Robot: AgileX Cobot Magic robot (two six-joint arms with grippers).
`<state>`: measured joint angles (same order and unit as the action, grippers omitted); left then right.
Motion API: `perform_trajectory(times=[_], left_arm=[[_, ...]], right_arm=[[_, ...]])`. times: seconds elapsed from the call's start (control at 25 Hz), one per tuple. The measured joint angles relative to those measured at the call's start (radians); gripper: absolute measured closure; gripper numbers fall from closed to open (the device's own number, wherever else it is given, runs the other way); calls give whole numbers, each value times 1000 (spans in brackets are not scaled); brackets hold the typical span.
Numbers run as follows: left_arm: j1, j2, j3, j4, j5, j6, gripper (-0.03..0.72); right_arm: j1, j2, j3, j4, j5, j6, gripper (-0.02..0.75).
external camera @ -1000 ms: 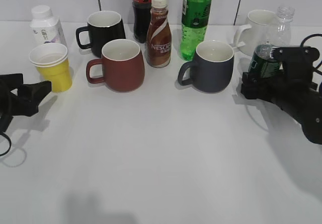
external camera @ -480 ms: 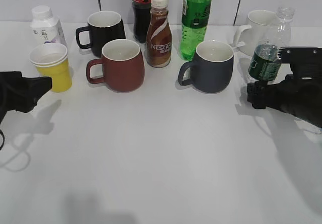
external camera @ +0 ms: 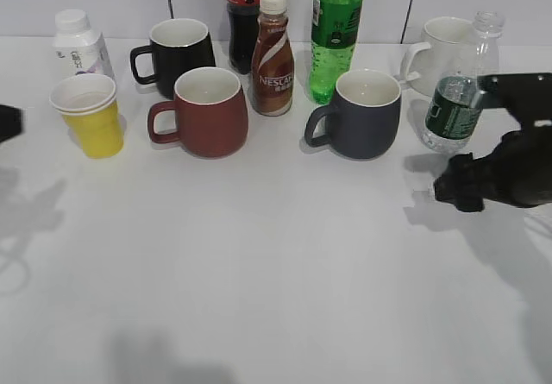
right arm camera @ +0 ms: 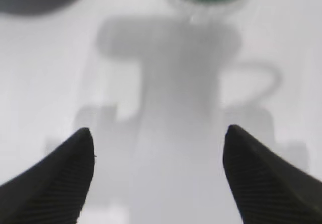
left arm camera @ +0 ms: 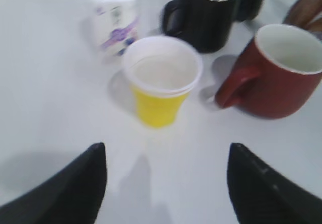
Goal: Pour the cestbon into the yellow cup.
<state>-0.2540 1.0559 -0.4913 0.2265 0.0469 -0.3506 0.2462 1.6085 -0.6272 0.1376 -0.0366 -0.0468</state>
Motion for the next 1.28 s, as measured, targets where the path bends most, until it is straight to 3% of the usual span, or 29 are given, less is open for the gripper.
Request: perform_trajectory(times=[0.32, 0.52, 0.8, 1.08, 1.28], left_arm=[[-5, -196, -209, -54, 792, 18, 169], [-5, -373, -238, -75, 1124, 103, 171], [-5, -653, -206, -99, 1169, 196, 172], [-5, -896, -89, -103, 1173, 270, 190], [-5, -952, -51, -107, 1063, 289, 193]], right_arm=[[0, -229, -92, 1, 550, 0, 145], [0, -418, -97, 2, 797, 0, 145], [0, -776, -45, -19, 1035, -1, 146], [0, -1148, 68, -55, 1091, -1, 146], [0, -1380, 115, -127, 1084, -5, 146]])
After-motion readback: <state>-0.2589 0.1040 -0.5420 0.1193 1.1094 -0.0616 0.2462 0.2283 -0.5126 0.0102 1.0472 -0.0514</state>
